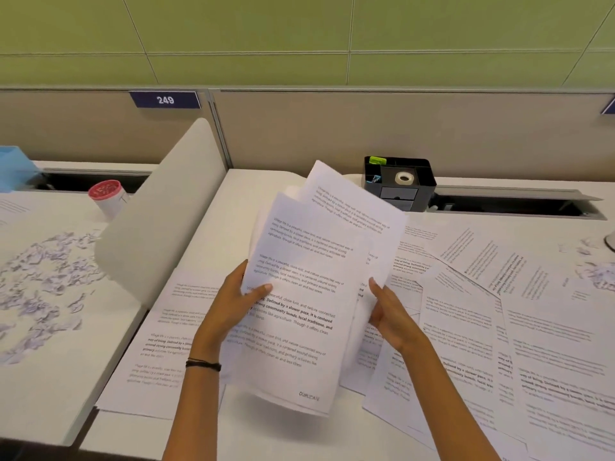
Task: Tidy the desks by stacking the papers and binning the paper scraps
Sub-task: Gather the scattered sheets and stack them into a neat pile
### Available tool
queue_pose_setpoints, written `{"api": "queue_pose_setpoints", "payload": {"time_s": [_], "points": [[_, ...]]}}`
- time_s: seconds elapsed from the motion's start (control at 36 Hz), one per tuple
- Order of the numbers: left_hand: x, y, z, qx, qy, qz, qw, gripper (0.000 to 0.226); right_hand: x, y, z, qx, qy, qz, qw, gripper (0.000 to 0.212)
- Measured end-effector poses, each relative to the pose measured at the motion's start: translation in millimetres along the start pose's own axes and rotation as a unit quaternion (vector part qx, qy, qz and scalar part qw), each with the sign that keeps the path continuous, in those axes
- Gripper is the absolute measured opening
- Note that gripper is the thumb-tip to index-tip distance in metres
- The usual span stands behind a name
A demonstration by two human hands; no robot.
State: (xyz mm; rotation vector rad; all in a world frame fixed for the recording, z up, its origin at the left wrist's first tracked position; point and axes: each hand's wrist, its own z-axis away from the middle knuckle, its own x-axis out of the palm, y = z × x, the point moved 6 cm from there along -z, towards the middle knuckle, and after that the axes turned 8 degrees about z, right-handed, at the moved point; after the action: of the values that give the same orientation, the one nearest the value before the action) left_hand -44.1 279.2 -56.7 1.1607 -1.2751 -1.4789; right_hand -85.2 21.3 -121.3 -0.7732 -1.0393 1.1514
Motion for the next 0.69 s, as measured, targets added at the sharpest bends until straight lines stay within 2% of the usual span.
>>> {"api": "queue_pose_setpoints", "payload": {"time_s": [0.06,0.08,0.17,0.22,0.42,0.5,0.69], "points": [[3,2,-2,0.009,0.008,0.013,1.000,0.042,-1,-10,-2,-0.022,0.020,-0.011,0.999,0.070],[4,3,-3,0.014,0.013,0.022,1.000,0.041,-2,-16,-3,-0.036,0.031,-0.006,0.999,0.071],[10,6,-5,0.030,0.027,0.057,0.998,0.040,-7,-32,-4,-0.081,0.074,0.024,0.994,0.049],[15,7,-7,0.037,0.039,0.074,0.996,0.038,-12,-43,-3,-0.113,0.101,0.045,0.987,0.042],[43,4,-16,0.022,0.061,0.162,0.985,0.031,-27,-83,15,-0.200,0.177,0.073,0.961,0.041],[55,3,-22,0.022,0.063,0.165,0.984,0.030,-31,-97,23,-0.223,0.195,0.072,0.952,0.032],[68,8,-32,0.055,0.048,0.162,0.984,0.038,-41,-106,29,-0.248,0.208,0.112,0.939,0.027]]}}
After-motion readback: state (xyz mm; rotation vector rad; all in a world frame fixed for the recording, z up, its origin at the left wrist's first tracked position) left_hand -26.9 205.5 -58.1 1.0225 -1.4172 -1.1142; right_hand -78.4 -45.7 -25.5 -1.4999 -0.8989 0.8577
